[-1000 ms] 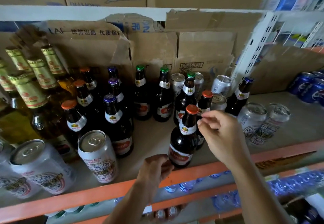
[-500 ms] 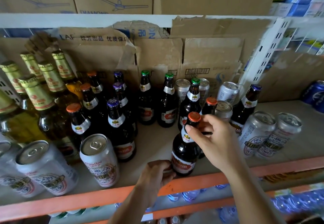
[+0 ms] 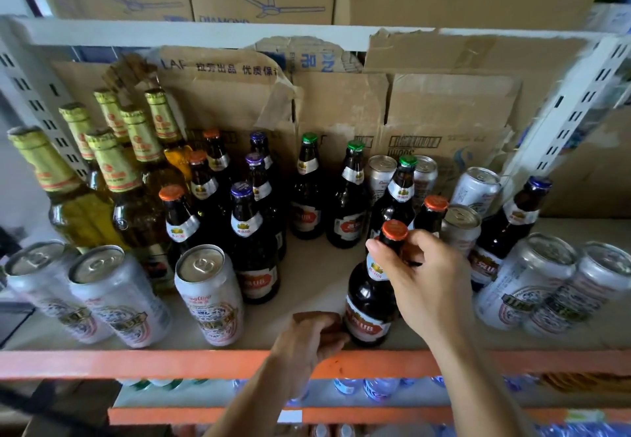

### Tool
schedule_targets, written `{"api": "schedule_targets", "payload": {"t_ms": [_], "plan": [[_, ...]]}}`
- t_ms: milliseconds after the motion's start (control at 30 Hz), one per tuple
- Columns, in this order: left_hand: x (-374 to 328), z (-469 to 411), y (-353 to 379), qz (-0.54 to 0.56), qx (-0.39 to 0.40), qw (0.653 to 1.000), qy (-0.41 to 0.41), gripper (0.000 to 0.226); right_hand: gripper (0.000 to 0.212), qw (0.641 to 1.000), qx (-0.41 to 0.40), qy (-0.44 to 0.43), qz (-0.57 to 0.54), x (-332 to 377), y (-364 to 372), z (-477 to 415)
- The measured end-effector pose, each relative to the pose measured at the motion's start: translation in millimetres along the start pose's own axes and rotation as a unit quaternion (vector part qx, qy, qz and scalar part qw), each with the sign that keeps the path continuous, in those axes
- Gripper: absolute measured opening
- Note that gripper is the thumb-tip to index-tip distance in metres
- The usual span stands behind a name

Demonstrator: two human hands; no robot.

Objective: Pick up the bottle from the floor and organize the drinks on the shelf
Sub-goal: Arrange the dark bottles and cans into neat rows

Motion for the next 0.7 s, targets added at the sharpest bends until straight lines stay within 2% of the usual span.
{"api": "schedule_targets", "payload": {"t_ms": [300, 500, 600, 700], "plan": [[-0.5, 1.0, 0.7, 0.013, 0.012, 1.000, 0.017, 0.017, 0.032, 0.999, 0.009, -0.031, 0.032, 4.2, 0.0, -3.2], [-1.0, 0.7, -0.6, -0.009, 0.027, 0.999, 0.020, 0.021, 0.034, 0.998, 0.058, -0.008, -0.026, -5.8, 14.6, -6.3], [-1.3, 0.9, -1.6, -0.013, 0.037, 0.999, 0.019, 0.029, 0.025, 0.997, 0.072, -0.008, -0.024, -3.9, 20.3, -6.7], [-1.3, 1.7, -2.1, -0.003, 0.035, 0.999, 0.014, 0.023, 0.012, 0.997, 0.076, -0.002, -0.026, -3.9, 25.1, -7.0]]}}
Point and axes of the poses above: each hand's wrist, its own z-axis away from the middle knuckle, its own y-axis out of the palm, x = y × z, the point moved 10 cm from there along -z, towards the middle knuckle, and after that the axes turned 11 degrees about x, right-handed, at the moved point
